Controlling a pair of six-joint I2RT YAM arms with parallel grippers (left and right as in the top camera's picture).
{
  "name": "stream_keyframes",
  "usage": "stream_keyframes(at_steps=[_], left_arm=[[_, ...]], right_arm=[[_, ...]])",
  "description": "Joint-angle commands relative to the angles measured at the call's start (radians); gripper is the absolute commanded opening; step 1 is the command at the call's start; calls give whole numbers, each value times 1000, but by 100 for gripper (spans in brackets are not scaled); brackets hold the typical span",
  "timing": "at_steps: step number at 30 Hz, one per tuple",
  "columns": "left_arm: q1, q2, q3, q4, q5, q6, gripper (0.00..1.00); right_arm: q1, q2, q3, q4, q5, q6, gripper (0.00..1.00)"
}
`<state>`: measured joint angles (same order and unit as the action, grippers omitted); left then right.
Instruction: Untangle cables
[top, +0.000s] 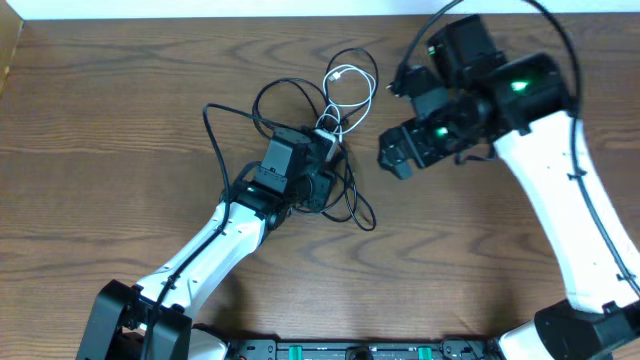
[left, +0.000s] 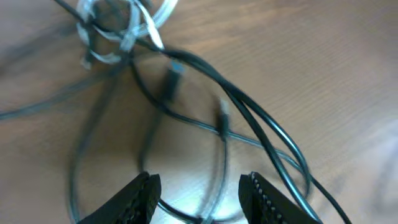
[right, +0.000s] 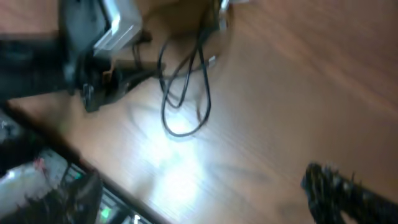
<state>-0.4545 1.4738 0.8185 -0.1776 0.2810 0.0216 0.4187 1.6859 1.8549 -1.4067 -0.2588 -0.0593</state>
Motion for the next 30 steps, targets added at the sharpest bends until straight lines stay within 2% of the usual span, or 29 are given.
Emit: stream_keyframes(at_steps=[1, 5, 6, 8, 9, 12, 17, 22, 30], left_arm=[[-2, -5, 4, -40, 124, -1, 42], [-2, -6, 4, -105, 176, -1, 38], [-2, -6, 4, -129, 200, -2, 38], [-2, -6, 4, -153, 240, -14, 37], [-2, -6, 4, -175, 283, -42, 37], [-7, -6, 4, -204, 346, -55, 36], [-64, -6, 4, -209, 341, -57, 36], [-143, -6, 4, -216, 237, -62, 36], [-174, -6, 4, -214, 193, -61, 36]], right_arm=[[2, -8, -95, 121, -2, -10, 99], [2, -2, -253, 421, -3, -9, 98], [2, 5, -311, 544, -3, 4, 95], [2, 19, -360, 666, -3, 26, 89], [2, 43, -384, 765, -3, 50, 84], [2, 103, -386, 880, -3, 127, 77], [3, 232, -385, 1051, -22, 227, 80], [7, 360, -385, 1195, -66, 232, 83], [11, 416, -385, 1206, -54, 250, 84]])
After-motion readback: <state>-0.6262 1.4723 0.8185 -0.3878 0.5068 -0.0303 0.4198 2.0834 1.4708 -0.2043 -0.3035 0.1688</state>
